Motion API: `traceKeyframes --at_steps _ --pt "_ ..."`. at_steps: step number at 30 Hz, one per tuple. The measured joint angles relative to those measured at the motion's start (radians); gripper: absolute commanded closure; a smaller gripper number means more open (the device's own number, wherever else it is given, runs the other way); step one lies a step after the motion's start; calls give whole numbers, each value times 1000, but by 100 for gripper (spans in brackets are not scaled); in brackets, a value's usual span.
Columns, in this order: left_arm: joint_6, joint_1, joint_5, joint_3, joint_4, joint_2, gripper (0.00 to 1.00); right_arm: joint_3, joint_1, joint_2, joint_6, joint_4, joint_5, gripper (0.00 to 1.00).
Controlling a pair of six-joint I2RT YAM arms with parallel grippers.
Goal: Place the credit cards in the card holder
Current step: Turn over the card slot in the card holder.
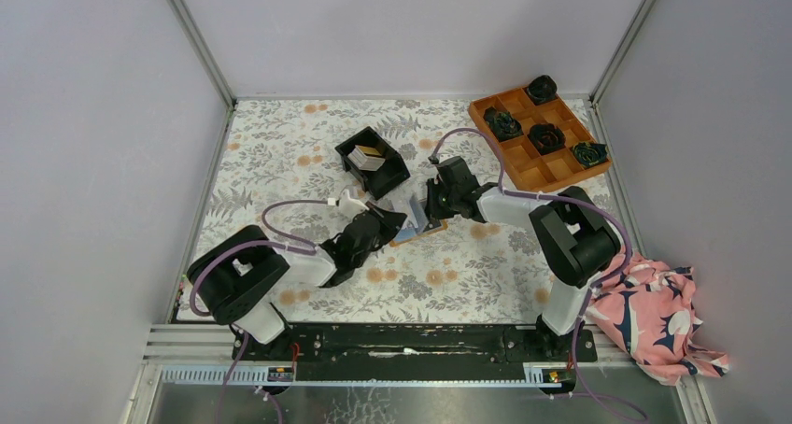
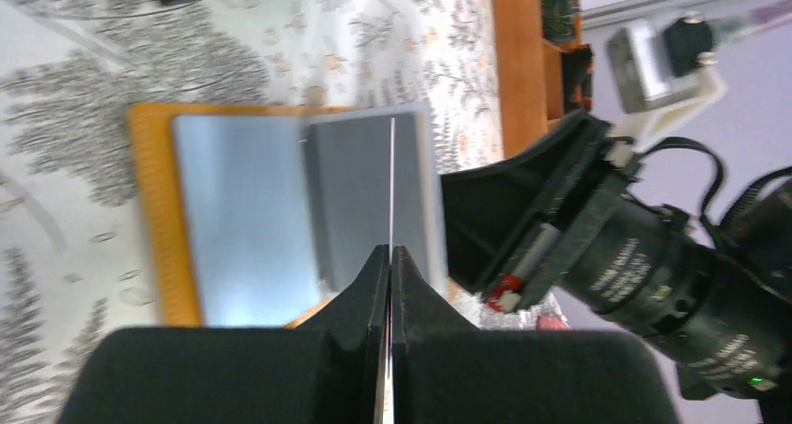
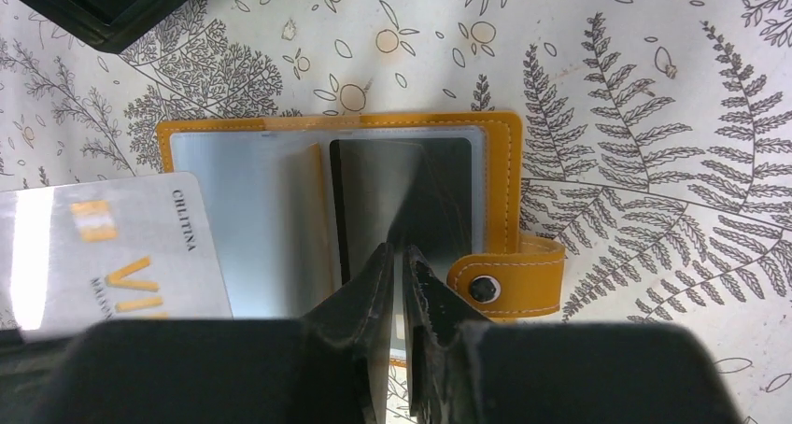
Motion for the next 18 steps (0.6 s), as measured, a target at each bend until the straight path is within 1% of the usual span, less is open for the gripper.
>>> traceKeyframes --at_steps 8,12,18 --pt "45 -19 -8 108 -10 47 100 2 0 -2 1 -6 14 84" --pt "52 -22 -11 110 -16 74 100 2 0 -18 0 -32 65 83" --pt "60 -25 -27 102 -23 70 100 -4 -2 -58 0 -74 169 82"
